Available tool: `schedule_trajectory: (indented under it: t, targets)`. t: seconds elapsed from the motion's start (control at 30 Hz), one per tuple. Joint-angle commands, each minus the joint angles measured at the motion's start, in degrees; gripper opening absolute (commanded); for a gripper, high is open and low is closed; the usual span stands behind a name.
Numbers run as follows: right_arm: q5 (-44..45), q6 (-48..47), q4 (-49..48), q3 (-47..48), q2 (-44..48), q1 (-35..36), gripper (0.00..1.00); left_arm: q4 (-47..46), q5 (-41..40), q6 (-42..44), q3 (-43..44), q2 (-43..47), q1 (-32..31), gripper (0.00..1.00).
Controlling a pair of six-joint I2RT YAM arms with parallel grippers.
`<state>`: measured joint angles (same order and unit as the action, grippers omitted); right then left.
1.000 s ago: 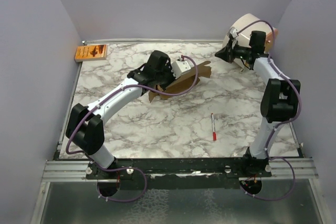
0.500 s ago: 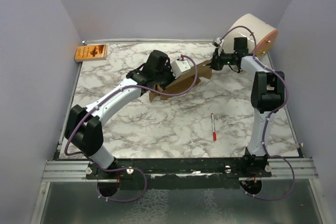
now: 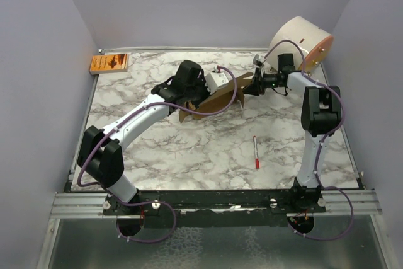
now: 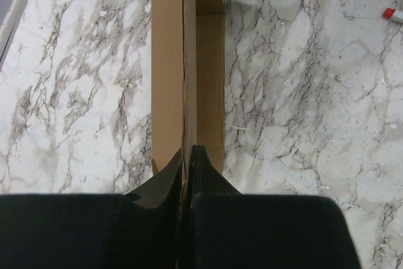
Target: Fold the paper box
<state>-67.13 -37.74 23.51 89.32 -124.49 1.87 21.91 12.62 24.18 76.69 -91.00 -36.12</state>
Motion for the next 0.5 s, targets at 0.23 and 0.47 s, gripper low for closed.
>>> schedule_trajectory:
  t: [0.23,0.47]
  targets:
    - [-4.36,7.23,-13.52,-10.8,7.32,0.24,0.43,-0.26,1.86,0.43,-1.26,2.33,-0.36,0.0]
    - [-6.42,7.64,-33.26,-21.35,11.57,0.41,0.43,-0.45,2.77,0.49,-1.56,2.65,-0.27,0.0]
